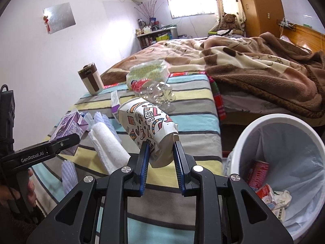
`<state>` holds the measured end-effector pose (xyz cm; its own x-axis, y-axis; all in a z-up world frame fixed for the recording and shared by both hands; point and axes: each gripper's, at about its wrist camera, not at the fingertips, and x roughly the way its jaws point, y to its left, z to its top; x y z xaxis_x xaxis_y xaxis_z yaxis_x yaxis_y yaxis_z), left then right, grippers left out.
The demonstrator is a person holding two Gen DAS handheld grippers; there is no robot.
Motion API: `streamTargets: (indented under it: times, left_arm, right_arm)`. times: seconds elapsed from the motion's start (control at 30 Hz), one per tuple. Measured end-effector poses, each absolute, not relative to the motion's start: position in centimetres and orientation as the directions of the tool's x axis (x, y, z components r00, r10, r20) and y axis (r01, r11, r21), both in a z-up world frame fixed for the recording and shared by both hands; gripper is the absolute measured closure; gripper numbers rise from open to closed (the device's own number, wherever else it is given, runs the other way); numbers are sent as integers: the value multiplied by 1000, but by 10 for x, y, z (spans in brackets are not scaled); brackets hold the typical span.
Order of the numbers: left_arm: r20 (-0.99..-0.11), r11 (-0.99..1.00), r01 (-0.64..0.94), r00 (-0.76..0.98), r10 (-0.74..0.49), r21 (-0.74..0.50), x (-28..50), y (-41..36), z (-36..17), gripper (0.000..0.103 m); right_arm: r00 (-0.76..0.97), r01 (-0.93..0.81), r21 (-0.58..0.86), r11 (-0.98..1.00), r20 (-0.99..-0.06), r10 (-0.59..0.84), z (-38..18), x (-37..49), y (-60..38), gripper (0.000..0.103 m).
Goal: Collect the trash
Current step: 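Carry the grape carton and patterned cup toward the white bin with both tools, then hold both items over the white bin and open both tools to drop them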
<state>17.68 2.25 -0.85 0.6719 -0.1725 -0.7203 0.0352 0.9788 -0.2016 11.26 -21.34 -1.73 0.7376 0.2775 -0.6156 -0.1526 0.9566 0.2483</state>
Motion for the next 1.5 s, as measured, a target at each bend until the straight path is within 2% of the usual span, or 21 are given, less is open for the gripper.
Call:
streamTargets:
  times: [0.3,0.67,1.13,1.5]
  left_arm:
    - [-669,967,167,699,-254,-192,156,-24,19,45]
    - [-647,922,340,665,-373,-183,139,-101,34,45]
    - [-648,834,524,576,-498,-175,125,-203,27,45]
    - [-687,805,565,512,-516,-184,127,-241,7,45]
  right_arm:
    - [799,-80,241,967,-565,207,2,83,-245,78]
    - [837,63,228,972,-542,73,9,59,-291,78]
    - [819,228,203,952,-569,-75,0,43,-339,78]
    - [768,271,165,948,-630,-110,-15,39,-352,78]
